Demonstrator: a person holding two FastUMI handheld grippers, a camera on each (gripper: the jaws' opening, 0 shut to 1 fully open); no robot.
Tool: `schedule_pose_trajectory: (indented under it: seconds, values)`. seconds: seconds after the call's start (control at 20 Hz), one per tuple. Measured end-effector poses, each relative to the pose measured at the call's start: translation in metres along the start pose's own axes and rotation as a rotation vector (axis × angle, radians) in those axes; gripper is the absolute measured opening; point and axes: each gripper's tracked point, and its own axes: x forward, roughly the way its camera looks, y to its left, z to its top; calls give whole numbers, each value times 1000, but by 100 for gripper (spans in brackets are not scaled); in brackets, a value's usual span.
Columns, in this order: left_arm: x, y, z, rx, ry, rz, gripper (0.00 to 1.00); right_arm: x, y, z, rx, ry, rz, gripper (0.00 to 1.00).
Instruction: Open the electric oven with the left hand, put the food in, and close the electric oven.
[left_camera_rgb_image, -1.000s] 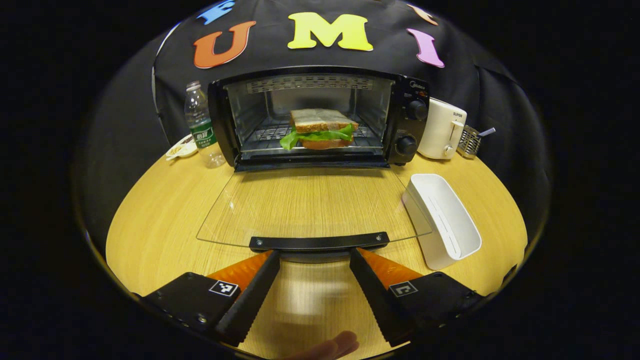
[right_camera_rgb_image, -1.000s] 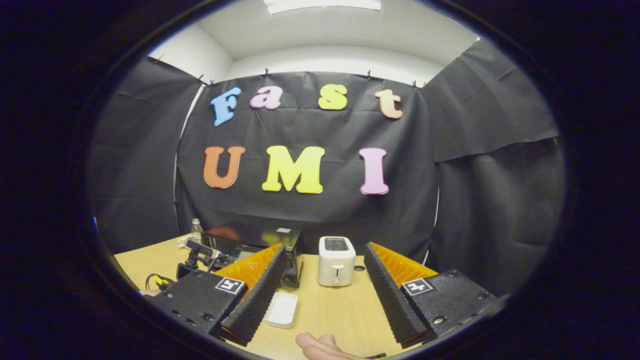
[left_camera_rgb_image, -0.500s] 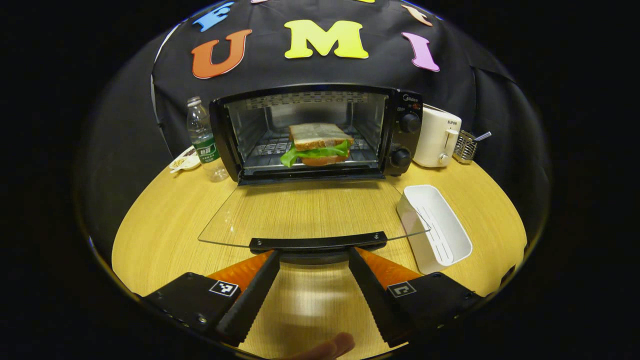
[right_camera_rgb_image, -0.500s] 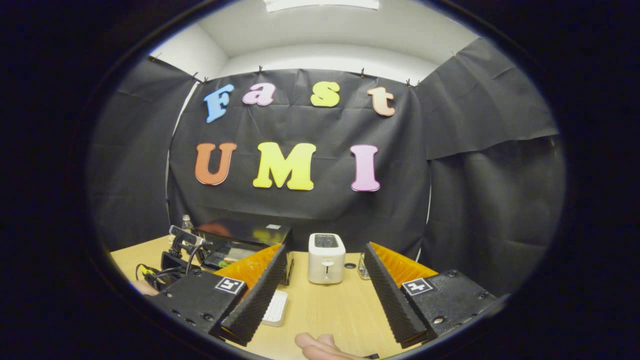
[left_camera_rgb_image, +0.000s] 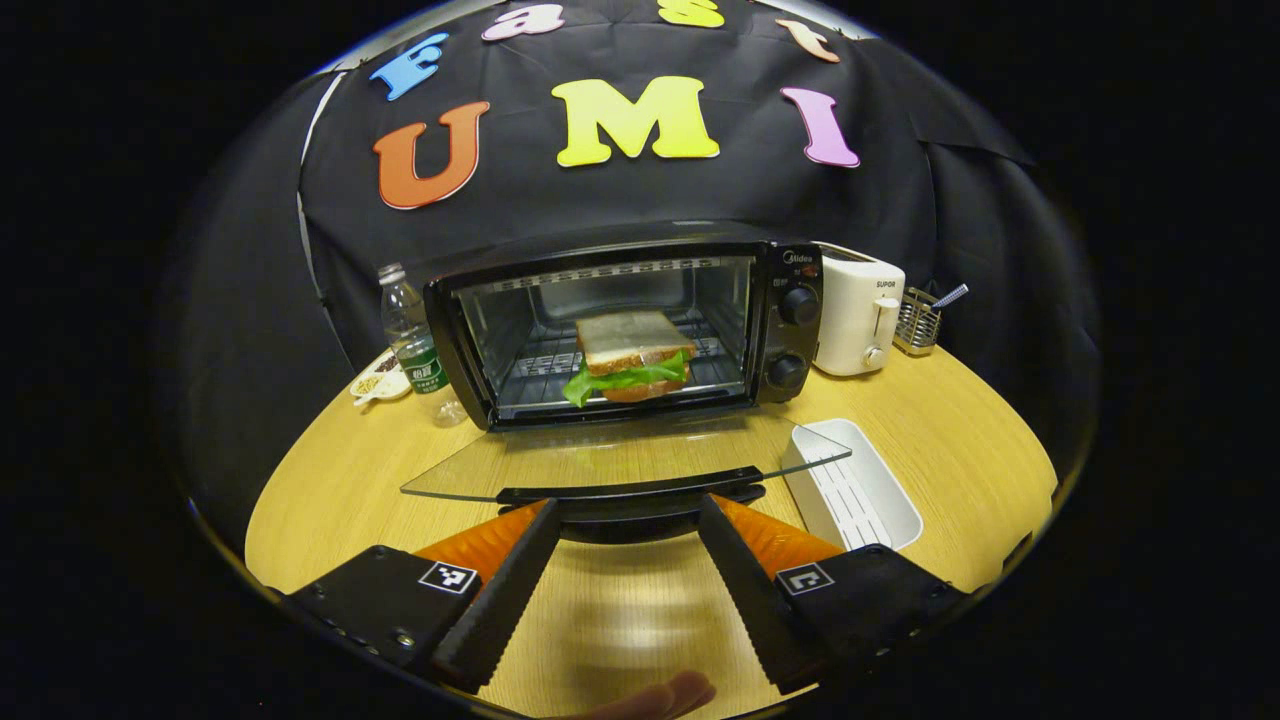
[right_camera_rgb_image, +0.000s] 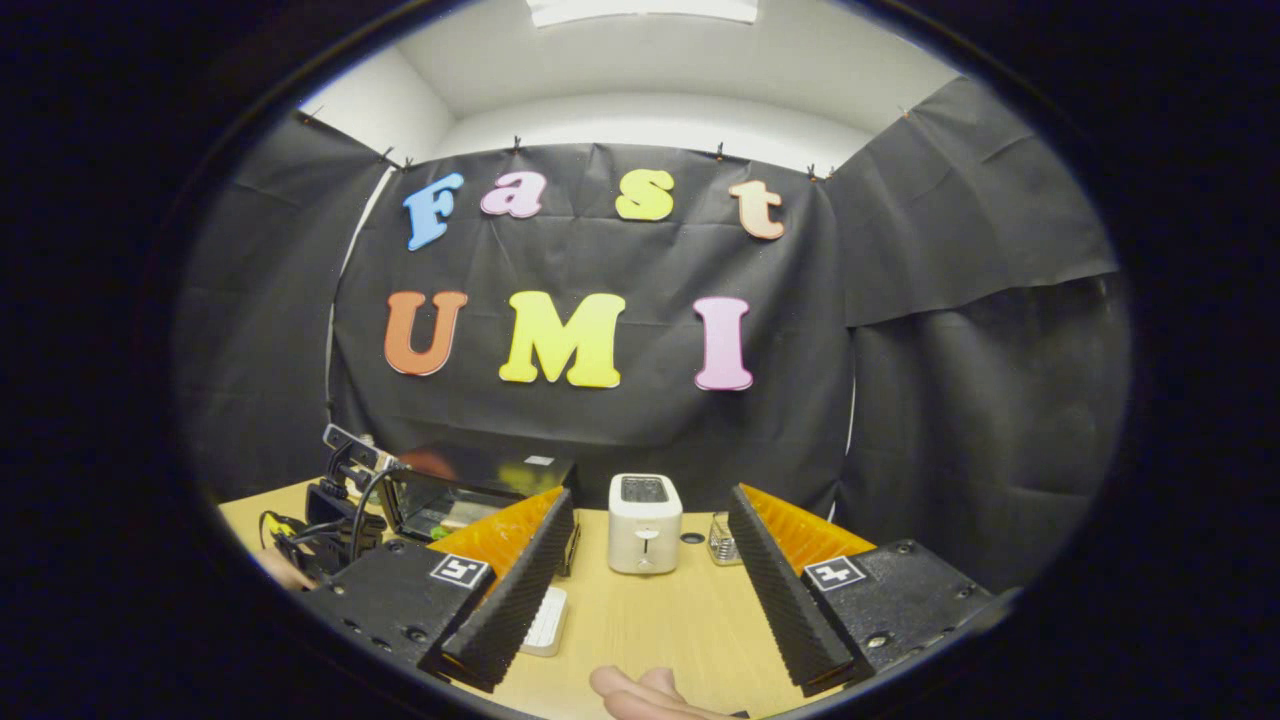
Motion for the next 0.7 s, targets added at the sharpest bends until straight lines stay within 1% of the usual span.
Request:
schedule_pose_trajectory:
  seconds: [0.05,0.1,0.15,0.2,0.25,0.3,0.35,0.4,0.45,0.5,0.55,0.6,0.65,0.7]
  values:
    - [0,1,8,-1,-23,3,93,-1,0,1,0,-4,-1,95]
    - [1,1,13,-10,-38,3,94,2,-3,2,-4,-9,-8,99]
    - [1,1,18,-25,-47,3,96,3,-6,3,-14,-12,-16,95]
    - [1,1,23,-34,-56,3,96,3,-10,2,-26,-12,-29,95]
    - [1,2,32,-31,-75,4,98,2,-14,3,-33,-15,-43,99]
    - [2,3,42,-30,-105,4,98,0,-17,5,-35,-21,-52,99]
    - [4,5,50,-32,-128,5,98,-1,-17,6,-34,-23,-54,99]
    - [4,6,59,-40,-153,7,98,0,-16,5,-29,-22,-50,95]
    - [6,8,70,-51,-181,12,98,-4,-15,5,-24,-16,-45,95]
    - [9,10,80,-60,-210,16,98,-5,-15,3,-19,-11,-41,99]
    - [14,13,89,-64,-238,20,98,-7,-15,4,-20,-8,-43,95]
    - [19,15,97,-67,-257,23,98,-10,-17,5,-25,-8,-48,95]
    - [23,18,106,-74,-281,26,99,-14,-17,7,-31,-12,-52,99]
    - [27,21,116,-78,-306,25,98,-17,-18,10,-34,-13,-51,95]
